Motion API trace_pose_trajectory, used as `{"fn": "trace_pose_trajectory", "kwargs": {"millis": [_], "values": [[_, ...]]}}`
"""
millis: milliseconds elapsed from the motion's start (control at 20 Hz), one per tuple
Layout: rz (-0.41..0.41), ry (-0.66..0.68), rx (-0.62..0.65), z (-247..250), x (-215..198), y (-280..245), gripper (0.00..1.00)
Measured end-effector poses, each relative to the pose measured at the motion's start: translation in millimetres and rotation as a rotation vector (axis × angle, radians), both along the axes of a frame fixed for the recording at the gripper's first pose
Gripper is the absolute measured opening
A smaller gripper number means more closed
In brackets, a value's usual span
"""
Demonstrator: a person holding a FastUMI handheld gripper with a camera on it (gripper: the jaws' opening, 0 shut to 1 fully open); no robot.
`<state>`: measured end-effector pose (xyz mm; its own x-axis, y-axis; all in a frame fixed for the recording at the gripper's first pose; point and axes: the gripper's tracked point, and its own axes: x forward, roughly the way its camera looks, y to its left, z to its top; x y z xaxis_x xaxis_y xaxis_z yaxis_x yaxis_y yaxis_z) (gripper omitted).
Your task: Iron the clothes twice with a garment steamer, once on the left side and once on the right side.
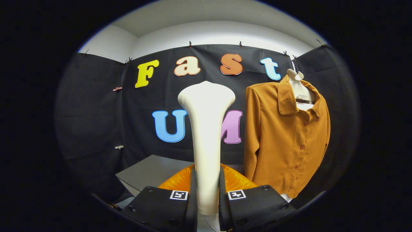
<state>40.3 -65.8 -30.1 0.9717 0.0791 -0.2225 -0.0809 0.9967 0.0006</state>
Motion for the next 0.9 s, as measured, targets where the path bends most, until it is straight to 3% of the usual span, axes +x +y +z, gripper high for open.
{"fn": "trace_pose_trajectory", "kwargs": {"millis": [900], "values": [[-0.017, 0.007, -0.013, -4.7, 4.2, 9.6, 0.31]]}}
